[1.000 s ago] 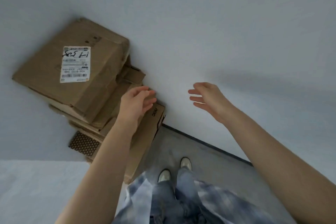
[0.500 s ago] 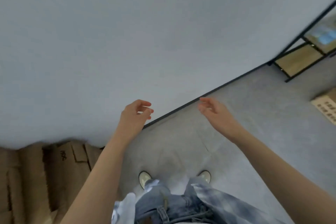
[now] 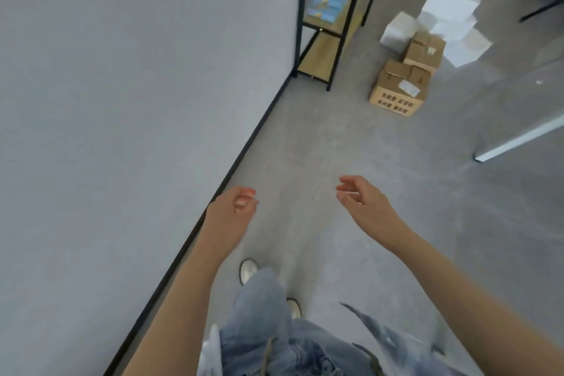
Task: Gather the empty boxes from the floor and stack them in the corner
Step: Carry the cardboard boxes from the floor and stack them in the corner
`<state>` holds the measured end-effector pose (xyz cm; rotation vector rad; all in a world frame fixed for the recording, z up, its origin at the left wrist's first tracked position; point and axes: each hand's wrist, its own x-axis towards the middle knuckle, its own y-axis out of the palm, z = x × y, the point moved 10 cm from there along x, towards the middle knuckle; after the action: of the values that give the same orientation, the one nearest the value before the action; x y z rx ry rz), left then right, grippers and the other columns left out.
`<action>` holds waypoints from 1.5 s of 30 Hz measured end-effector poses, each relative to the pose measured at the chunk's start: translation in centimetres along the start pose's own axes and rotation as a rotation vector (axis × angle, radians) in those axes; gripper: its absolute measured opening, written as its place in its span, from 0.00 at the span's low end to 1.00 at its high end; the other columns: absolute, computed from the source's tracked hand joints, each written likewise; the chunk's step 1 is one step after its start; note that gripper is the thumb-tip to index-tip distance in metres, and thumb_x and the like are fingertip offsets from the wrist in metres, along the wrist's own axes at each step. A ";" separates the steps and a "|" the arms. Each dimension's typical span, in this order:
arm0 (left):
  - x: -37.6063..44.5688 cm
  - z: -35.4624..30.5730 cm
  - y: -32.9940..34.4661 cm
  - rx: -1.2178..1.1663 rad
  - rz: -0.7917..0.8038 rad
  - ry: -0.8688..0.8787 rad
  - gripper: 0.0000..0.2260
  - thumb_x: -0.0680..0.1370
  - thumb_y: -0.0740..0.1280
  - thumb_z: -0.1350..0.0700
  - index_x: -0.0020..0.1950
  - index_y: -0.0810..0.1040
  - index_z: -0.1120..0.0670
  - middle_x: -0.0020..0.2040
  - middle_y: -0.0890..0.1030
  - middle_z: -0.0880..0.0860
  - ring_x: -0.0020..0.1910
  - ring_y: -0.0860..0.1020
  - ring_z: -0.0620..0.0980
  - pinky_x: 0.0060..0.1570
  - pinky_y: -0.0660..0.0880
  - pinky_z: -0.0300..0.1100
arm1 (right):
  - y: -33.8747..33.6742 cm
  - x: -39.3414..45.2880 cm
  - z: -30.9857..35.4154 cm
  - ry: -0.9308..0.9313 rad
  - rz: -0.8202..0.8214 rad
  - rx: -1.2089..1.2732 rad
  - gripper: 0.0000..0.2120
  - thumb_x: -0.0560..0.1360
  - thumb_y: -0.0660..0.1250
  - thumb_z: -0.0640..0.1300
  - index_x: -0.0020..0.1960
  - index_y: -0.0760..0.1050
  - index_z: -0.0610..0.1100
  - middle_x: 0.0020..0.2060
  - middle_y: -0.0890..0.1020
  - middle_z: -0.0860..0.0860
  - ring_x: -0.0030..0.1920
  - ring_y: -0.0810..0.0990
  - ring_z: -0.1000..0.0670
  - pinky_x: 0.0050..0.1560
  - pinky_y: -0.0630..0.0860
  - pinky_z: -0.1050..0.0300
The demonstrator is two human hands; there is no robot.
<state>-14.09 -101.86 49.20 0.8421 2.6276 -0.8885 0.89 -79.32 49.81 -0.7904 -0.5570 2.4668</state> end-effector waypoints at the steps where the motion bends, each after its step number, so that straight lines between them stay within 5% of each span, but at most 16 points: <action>1: 1.5 -0.8 0.7 0.003 0.011 0.000 0.05 0.77 0.68 0.59 0.50 0.80 0.49 0.44 0.84 0.49 0.42 0.80 0.45 0.42 0.70 0.25 | -1.2 1.3 -0.5 0.018 -0.015 0.007 0.17 0.79 0.62 0.45 0.67 0.70 0.45 0.58 0.78 0.52 0.56 0.77 0.53 0.47 0.69 0.69; 7: 15.2 -6.9 5.0 0.038 0.060 0.019 0.06 0.78 0.67 0.58 0.50 0.80 0.49 0.47 0.85 0.48 0.48 0.83 0.49 0.53 0.78 0.44 | -9.0 12.9 -1.9 0.089 -0.147 0.083 0.17 0.79 0.62 0.45 0.67 0.70 0.44 0.58 0.78 0.52 0.57 0.77 0.51 0.53 0.69 0.63; 22: 49.7 -36.0 28.6 0.309 0.457 0.247 0.10 0.80 0.65 0.56 0.60 0.79 0.53 0.54 0.80 0.50 0.49 0.78 0.46 0.35 0.69 0.29 | -34.4 38.9 -9.3 0.382 -0.446 0.257 0.17 0.80 0.62 0.46 0.67 0.70 0.45 0.57 0.79 0.51 0.52 0.76 0.53 0.45 0.70 0.64; 27: 58.9 -40.1 40.8 0.274 0.494 0.186 0.13 0.80 0.64 0.60 0.66 0.74 0.57 0.63 0.77 0.54 0.52 0.75 0.49 0.48 0.70 0.39 | -43.4 49.6 -14.9 0.427 -0.436 0.268 0.16 0.79 0.62 0.47 0.66 0.71 0.45 0.57 0.79 0.50 0.55 0.78 0.50 0.51 0.69 0.60; 30: 65.2 -42.8 48.1 0.263 0.429 0.089 0.15 0.80 0.64 0.60 0.66 0.74 0.57 0.63 0.76 0.53 0.53 0.74 0.48 0.45 0.71 0.36 | -49.8 57.2 -18.5 0.472 -0.407 0.233 0.16 0.79 0.61 0.47 0.66 0.71 0.45 0.57 0.79 0.49 0.52 0.77 0.52 0.47 0.69 0.61; 33: 70.6 -44.8 53.8 0.238 0.403 0.029 0.14 0.79 0.64 0.61 0.65 0.74 0.57 0.62 0.77 0.53 0.51 0.74 0.48 0.34 0.69 0.27 | -55.1 63.9 -21.3 0.464 -0.426 0.222 0.16 0.79 0.61 0.46 0.66 0.71 0.45 0.57 0.80 0.49 0.52 0.77 0.51 0.47 0.69 0.60; 38: 81.2 -45.3 63.5 0.305 0.409 -0.027 0.14 0.79 0.64 0.60 0.65 0.74 0.56 0.60 0.76 0.51 0.51 0.74 0.48 0.30 0.67 0.26 | -59.5 75.9 -29.0 0.544 -0.428 0.217 0.17 0.80 0.61 0.46 0.67 0.71 0.44 0.57 0.78 0.49 0.53 0.74 0.52 0.51 0.65 0.62; 45: 95.6 -36.1 77.3 0.281 0.444 -0.202 0.19 0.79 0.63 0.57 0.70 0.69 0.52 0.62 0.75 0.52 0.55 0.74 0.51 0.43 0.70 0.39 | -55.9 92.5 -44.8 0.627 -0.425 0.253 0.17 0.79 0.61 0.47 0.65 0.71 0.41 0.60 0.78 0.47 0.61 0.75 0.49 0.50 0.63 0.64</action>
<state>-46.72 13.09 3.03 1.2650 2.0524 -1.1515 -19.27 27.05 5.56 -1.1321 -0.1500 1.7306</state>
